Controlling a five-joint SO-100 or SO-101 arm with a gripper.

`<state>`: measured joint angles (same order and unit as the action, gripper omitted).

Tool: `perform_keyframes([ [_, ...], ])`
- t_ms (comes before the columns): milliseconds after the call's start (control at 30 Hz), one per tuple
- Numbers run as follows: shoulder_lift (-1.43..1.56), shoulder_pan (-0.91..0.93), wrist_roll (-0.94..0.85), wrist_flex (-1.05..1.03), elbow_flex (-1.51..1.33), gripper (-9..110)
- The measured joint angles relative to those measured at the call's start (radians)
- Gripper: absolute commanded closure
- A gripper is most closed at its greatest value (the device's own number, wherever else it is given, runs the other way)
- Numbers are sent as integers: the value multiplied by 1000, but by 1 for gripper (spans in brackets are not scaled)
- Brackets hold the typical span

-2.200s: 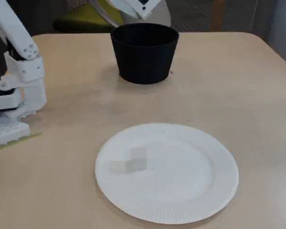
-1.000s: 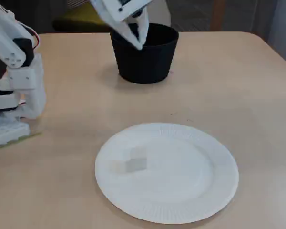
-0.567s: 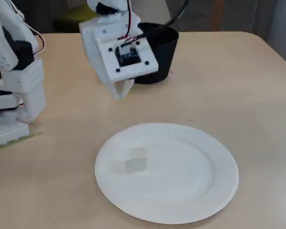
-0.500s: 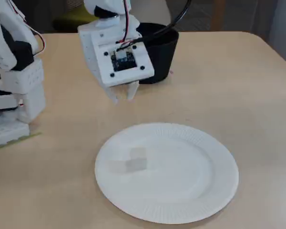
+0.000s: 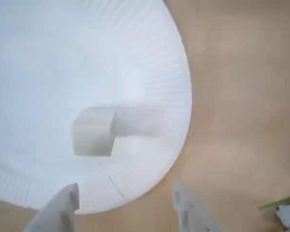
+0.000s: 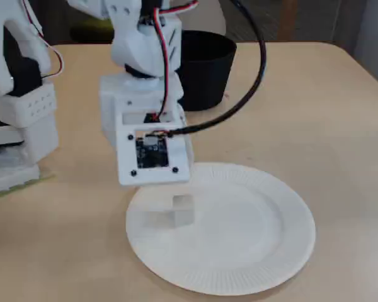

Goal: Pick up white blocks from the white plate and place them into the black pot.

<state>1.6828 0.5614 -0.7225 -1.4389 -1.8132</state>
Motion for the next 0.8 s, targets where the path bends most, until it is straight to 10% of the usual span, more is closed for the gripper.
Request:
perform_keyframes([
  [433,-123,21,-54,123,21,73],
  [800,-221,-2,0,284,32,104],
])
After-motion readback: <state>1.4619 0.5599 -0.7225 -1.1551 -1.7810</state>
